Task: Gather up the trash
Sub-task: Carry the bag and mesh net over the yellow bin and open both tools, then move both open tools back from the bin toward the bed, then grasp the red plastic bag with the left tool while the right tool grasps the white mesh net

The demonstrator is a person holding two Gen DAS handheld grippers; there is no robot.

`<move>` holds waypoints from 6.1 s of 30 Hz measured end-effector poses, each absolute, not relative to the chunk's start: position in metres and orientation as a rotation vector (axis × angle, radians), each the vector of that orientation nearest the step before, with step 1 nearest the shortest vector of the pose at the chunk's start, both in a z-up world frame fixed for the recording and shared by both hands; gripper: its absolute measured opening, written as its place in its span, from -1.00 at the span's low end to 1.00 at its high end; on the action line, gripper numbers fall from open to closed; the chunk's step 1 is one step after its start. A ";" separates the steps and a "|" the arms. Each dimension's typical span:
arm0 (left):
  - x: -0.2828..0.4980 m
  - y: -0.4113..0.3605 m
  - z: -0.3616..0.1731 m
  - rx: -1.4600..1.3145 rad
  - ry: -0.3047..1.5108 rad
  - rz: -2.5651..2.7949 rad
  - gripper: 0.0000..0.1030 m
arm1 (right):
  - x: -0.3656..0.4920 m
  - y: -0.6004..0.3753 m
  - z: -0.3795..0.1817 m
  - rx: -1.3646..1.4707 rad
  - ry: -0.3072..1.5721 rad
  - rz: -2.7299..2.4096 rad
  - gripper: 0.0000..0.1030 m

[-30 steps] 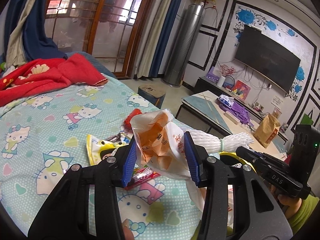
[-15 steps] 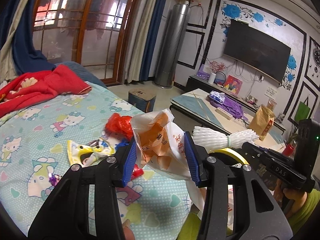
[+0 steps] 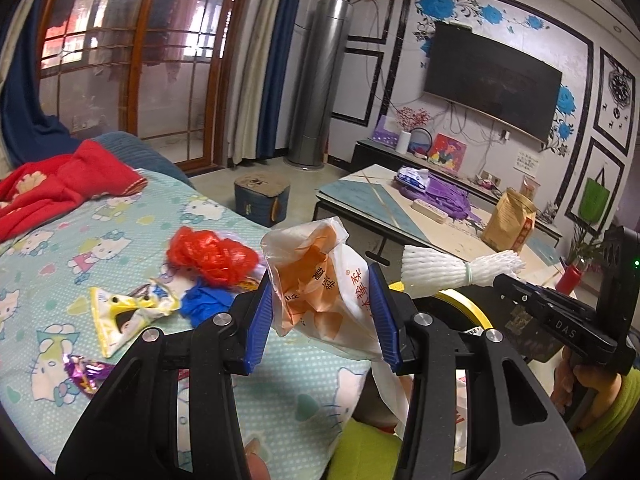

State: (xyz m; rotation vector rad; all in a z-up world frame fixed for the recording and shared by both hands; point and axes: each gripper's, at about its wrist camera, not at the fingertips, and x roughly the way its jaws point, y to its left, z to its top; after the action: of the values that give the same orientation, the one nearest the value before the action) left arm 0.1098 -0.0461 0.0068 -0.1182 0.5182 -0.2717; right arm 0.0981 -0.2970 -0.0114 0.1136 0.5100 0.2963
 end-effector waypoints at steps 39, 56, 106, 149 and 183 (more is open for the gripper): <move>0.156 -0.185 -0.042 0.119 0.541 -0.419 -0.25 | 0.108 -0.388 -0.049 0.226 0.572 0.019 -0.75; 0.186 -0.206 -0.079 0.147 0.626 -0.428 -0.14 | 0.125 -0.395 -0.076 0.285 0.691 0.021 -0.61; 0.143 -0.133 -0.026 0.013 0.496 -0.306 0.78 | 0.110 -0.351 -0.039 0.194 0.557 0.104 0.29; 0.149 0.017 -0.012 -0.221 0.441 -0.046 0.78 | 0.157 -0.210 -0.020 0.032 0.564 0.355 0.44; 0.265 0.021 -0.075 -0.309 0.831 -0.094 0.01 | 0.282 -0.144 -0.088 0.104 0.757 0.553 -0.68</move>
State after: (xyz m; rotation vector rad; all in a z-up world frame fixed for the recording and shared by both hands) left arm 0.2653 0.0210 -0.0754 -0.3088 0.8310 -0.0941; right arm 0.2822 -0.1444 -0.0879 0.1036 0.7573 0.5534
